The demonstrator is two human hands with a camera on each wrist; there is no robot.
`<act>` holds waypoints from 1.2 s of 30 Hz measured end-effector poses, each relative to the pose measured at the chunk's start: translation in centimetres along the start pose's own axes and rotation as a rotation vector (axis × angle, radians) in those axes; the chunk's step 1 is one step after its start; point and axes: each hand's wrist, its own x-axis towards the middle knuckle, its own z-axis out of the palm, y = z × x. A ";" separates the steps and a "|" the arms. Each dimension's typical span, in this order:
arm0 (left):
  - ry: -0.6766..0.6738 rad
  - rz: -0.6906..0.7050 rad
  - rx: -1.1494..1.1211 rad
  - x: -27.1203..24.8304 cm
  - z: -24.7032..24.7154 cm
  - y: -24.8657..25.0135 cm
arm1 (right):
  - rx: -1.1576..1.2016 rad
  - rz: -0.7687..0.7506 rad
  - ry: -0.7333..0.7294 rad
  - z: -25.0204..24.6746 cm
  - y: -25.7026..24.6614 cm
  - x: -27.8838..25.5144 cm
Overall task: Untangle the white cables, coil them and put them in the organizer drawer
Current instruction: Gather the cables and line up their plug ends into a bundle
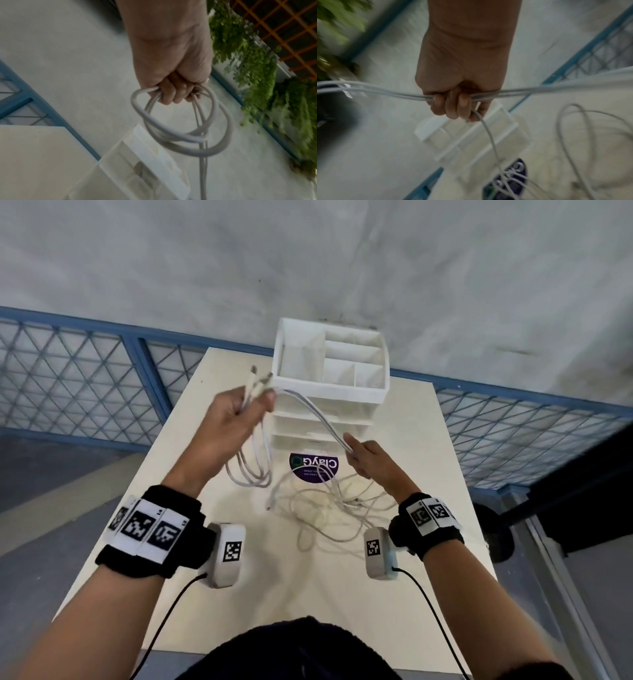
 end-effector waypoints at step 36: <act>-0.156 0.018 0.209 -0.7 -2.3 -3.0 | -0.193 -0.032 0.271 -7.4 -0.5 -2.2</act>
